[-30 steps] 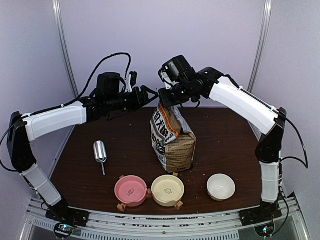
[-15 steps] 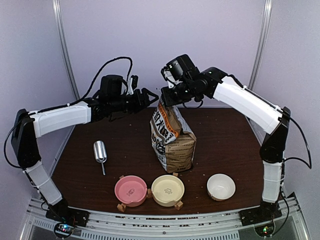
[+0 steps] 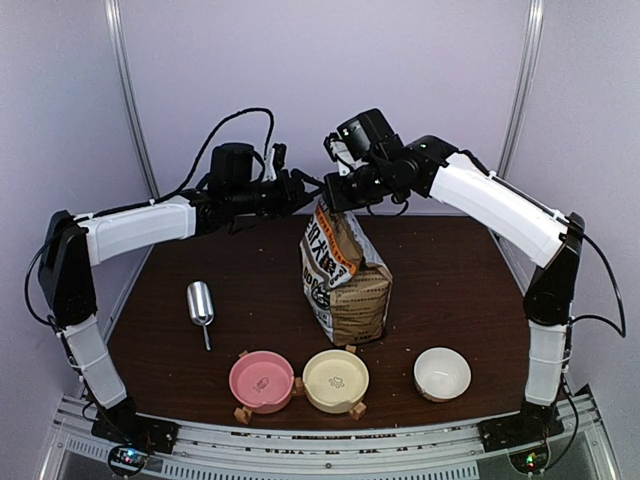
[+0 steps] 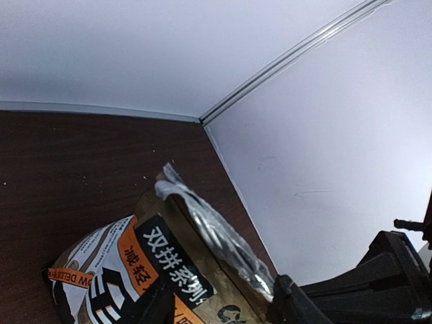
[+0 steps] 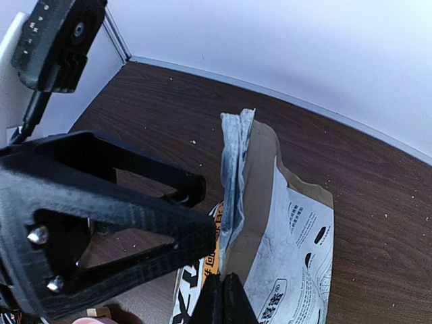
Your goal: Serve the pet food
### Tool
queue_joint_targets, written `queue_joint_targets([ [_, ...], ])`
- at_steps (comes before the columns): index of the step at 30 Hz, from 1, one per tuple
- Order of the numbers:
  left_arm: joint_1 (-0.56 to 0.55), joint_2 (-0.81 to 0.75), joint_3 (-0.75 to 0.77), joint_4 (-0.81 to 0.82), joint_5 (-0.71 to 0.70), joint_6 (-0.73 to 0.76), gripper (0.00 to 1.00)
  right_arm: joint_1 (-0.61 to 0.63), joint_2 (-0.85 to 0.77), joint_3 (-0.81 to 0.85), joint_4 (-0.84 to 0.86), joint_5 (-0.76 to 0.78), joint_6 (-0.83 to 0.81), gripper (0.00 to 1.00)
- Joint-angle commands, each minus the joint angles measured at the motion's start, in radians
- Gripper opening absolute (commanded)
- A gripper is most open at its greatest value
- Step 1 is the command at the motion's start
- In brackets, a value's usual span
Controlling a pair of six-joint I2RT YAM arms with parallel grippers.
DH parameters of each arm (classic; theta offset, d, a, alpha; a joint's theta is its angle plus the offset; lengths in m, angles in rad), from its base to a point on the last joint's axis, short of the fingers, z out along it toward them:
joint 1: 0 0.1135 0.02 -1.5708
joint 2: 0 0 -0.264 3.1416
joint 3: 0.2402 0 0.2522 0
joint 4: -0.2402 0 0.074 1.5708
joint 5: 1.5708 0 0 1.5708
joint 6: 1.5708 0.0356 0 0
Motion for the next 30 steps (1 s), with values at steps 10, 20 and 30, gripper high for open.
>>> queue_joint_targets([
  [10,0.016,0.064,0.059,0.108,0.096,-0.041,0.47,0.0,-0.056,-0.035,0.009,-0.022,-0.004,0.0],
  [20,0.019,0.1,0.075,0.161,0.152,-0.083,0.35,-0.004,-0.067,-0.049,0.006,-0.011,-0.011,0.0],
  [30,0.019,0.139,0.089,0.226,0.206,-0.132,0.13,-0.012,-0.097,-0.092,0.018,-0.025,-0.035,0.0],
])
